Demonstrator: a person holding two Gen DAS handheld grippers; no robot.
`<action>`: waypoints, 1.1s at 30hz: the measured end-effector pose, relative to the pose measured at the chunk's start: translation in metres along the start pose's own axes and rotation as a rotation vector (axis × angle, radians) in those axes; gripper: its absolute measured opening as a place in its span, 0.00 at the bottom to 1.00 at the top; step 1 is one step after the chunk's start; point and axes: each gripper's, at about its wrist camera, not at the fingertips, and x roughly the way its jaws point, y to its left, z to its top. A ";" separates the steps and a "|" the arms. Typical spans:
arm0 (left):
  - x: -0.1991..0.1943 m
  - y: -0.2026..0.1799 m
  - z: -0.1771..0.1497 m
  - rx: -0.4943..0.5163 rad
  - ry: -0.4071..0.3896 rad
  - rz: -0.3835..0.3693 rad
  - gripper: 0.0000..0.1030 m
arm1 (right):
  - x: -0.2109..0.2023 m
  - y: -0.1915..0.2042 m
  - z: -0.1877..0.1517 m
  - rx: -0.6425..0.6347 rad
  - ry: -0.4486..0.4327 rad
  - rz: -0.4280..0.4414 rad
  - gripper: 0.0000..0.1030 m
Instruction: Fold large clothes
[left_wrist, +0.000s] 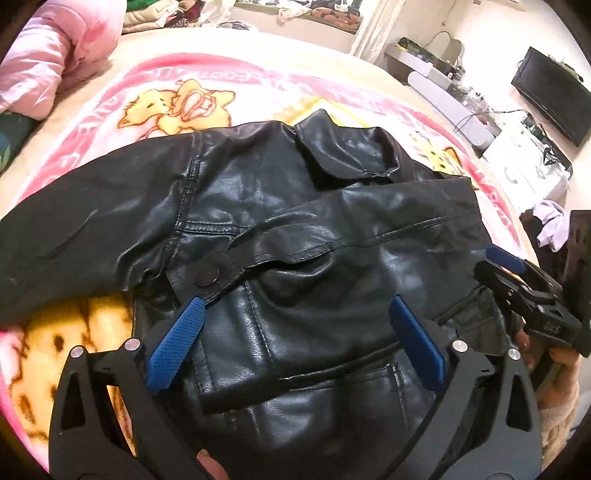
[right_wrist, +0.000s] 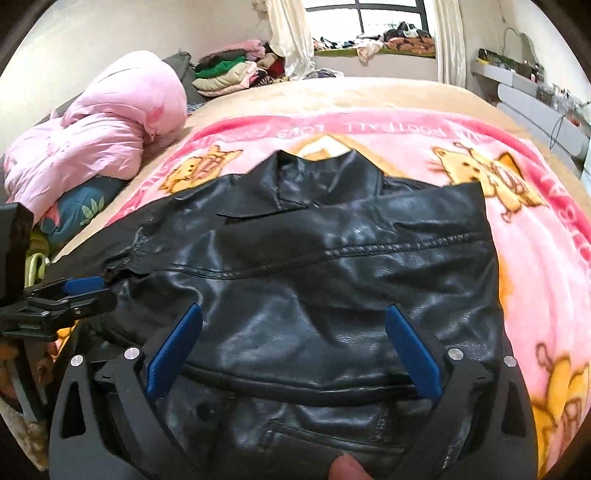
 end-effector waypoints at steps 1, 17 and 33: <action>-0.001 0.000 -0.001 0.001 -0.002 0.007 0.91 | -0.001 0.003 0.000 -0.001 -0.001 0.002 0.96; -0.029 0.052 0.007 -0.111 -0.054 0.121 0.91 | -0.001 0.067 0.019 -0.066 -0.031 0.017 0.96; -0.068 0.113 0.008 -0.264 -0.123 0.172 0.91 | 0.003 0.142 0.037 -0.128 -0.063 0.083 0.96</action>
